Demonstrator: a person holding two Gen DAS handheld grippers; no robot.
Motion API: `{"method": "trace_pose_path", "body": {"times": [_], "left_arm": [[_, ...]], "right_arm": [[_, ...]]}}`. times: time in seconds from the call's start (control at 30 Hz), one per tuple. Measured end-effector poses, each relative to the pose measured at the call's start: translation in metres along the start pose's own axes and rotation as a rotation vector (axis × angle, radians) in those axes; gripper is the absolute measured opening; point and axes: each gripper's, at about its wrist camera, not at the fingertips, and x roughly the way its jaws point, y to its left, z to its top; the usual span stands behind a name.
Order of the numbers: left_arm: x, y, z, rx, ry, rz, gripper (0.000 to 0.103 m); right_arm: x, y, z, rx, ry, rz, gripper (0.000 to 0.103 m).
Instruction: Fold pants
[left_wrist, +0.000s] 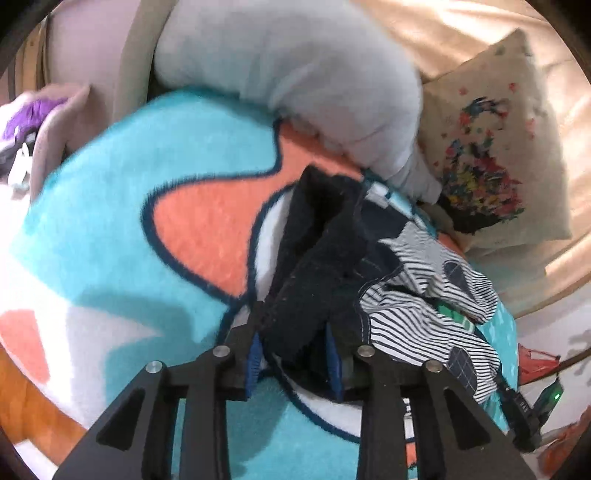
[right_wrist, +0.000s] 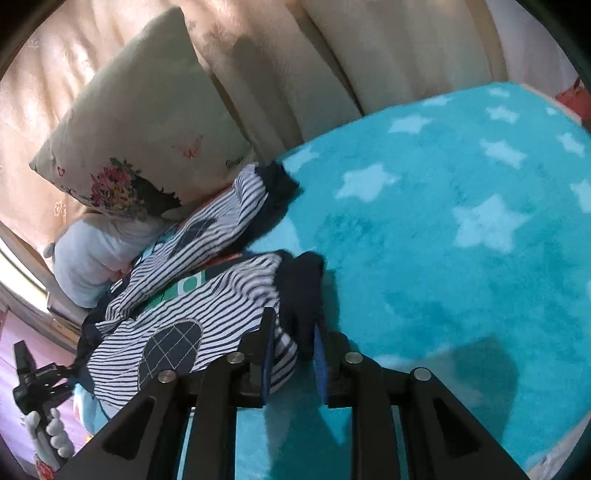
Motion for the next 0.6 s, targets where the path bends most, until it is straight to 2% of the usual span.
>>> {"method": "trace_pose_path", "body": {"times": [0.07,0.13,0.17,0.2,0.23,0.27,0.3,0.43,0.57,0.6], "left_arm": [[-0.015,-0.01,-0.001,0.052,-0.07,0.029,0.03],[-0.033,-0.023,-0.002,0.123,-0.163,0.089,0.034],[-0.041,-0.027,-0.002,0.147,-0.194,0.102,0.036],[-0.047,-0.031,-0.002,0.164,-0.223,0.104,0.046],[-0.054,-0.037,-0.001,0.18,-0.259,0.103,0.059],[-0.058,-0.042,0.0,0.2,-0.286,0.102,0.065],[-0.06,-0.048,0.001,0.219,-0.297,0.101,0.072],[-0.045,-0.075,0.015,0.295,-0.26,0.06,0.072],[-0.006,-0.11,0.038,0.367,-0.215,0.014,0.072],[0.007,-0.119,0.047,0.388,-0.222,-0.019,0.072]], "right_arm": [[-0.01,0.002,0.006,-0.025,-0.029,-0.029,0.023],[-0.02,0.004,0.012,-0.053,-0.06,-0.047,0.028],[-0.026,0.005,0.017,-0.066,-0.08,-0.058,0.038],[-0.029,0.007,0.022,-0.074,-0.098,-0.063,0.045],[-0.031,0.01,0.028,-0.088,-0.11,-0.062,0.047],[-0.031,0.013,0.033,-0.104,-0.111,-0.064,0.047],[-0.03,0.017,0.038,-0.121,-0.107,-0.066,0.047],[-0.014,0.049,0.066,-0.226,-0.078,-0.033,0.047],[0.019,0.079,0.096,-0.314,-0.032,0.031,0.049],[0.03,0.087,0.103,-0.349,-0.017,0.037,0.049]]}}
